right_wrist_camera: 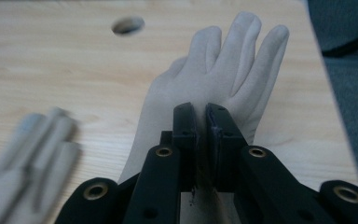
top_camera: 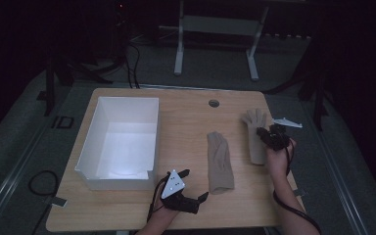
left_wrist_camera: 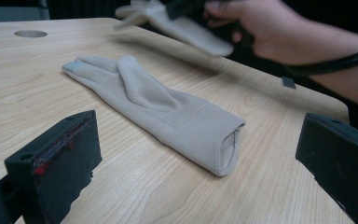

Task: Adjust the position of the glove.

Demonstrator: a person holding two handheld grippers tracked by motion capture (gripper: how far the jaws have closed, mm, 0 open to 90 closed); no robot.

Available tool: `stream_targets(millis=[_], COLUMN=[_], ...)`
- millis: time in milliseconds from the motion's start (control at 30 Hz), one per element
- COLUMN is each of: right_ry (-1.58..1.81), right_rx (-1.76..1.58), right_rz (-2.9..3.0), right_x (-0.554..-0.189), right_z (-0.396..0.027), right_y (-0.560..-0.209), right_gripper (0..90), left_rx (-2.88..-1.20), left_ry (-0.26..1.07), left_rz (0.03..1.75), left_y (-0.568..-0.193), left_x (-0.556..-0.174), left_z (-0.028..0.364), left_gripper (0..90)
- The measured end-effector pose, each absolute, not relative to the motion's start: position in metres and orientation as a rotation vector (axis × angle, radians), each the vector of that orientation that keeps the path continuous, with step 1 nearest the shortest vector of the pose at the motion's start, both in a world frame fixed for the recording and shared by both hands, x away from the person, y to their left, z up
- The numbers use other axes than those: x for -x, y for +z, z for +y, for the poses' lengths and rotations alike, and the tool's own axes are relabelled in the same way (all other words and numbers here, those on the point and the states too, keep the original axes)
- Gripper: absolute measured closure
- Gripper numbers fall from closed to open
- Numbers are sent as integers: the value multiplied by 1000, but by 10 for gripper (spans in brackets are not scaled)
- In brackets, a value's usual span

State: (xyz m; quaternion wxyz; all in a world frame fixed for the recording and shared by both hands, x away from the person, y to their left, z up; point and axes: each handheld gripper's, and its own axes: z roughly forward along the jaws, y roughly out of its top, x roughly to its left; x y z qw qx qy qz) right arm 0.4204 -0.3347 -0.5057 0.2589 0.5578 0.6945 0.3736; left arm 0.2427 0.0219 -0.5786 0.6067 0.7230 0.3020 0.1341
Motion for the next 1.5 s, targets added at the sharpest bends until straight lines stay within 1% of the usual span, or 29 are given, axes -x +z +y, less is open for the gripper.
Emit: stream_targets(millis=[67,100,133,167,267,333,467,500,533,700,733,767,800,867,1100,1200,1267,1300,1333,1367,1467,1500], right_ry=[1055,1057,1057,1072,1081,1100,1093,1093,1071,1044,1041,1041,1029,1019,924,877,877,866,866,877,882,893], right_rx=[-1498,-1462,-1462,-1450,-1452,-1448,-1432,-1432,-1430,-1427,-1447,-1447,-1473,-1481,-1529,-1540,-1540,-1559,-1559,-1566,-1568,-1566], right_rz=[1867,1861,1861,1846,1833,1808,1798,1798,1795,1817,1835,1835,1854,1860,1947,1982,1982,1983,1983,1978,1977,1966], right_x=[-412,-404,-404,-395,-390,-374,-356,-356,-346,-334,-329,-329,-326,-326,-328,-331,-331,-333,-333,-332,-333,-332], right_z=[-335,-334,-334,-335,-336,-339,-339,-339,-339,-342,-345,-345,-348,-348,-348,-348,-348,-349,-349,-351,-351,-352], right_y=[-492,-479,-479,-468,-464,-455,-456,-456,-463,-476,-484,-484,-494,-498,-531,-543,-543,-551,-551,-552,-552,-551], right_gripper=[829,829,829,829,829,828,827,827,826,825,825,825,825,825,821,794,794,752,752,723,708,683], left_rx=[-1672,-1673,-1673,-1673,-1673,-1673,-1674,-1674,-1675,-1676,-1676,-1676,-1676,-1676,-1677,-1678,-1677,-1677,-1677,-1677,-1677,-1677], left_ry=[311,312,312,312,312,314,315,316,315,313,314,314,314,315,314,314,314,314,314,314,313,313], left_rz=[697,696,696,697,696,696,695,693,693,692,690,690,691,691,694,693,692,691,691,691,692,691], left_y=[-579,-579,-579,-579,-579,-579,-579,-579,-579,-579,-579,-579,-579,-579,-579,-578,-578,-579,-579,-579,-579,-579], left_x=[-243,-243,-243,-243,-243,-242,-242,-242,-242,-242,-242,-242,-242,-242,-242,-243,-243,-242,-242,-242,-242,-242], left_z=[22,22,22,22,22,22,22,21,21,22,22,22,22,22,21,22,22,21,21,22,21,21], left_gripper=[2,2,2,2,2,2,2,2,2,2,2,2,2,2,2,2,2,2,2,2,2,2])
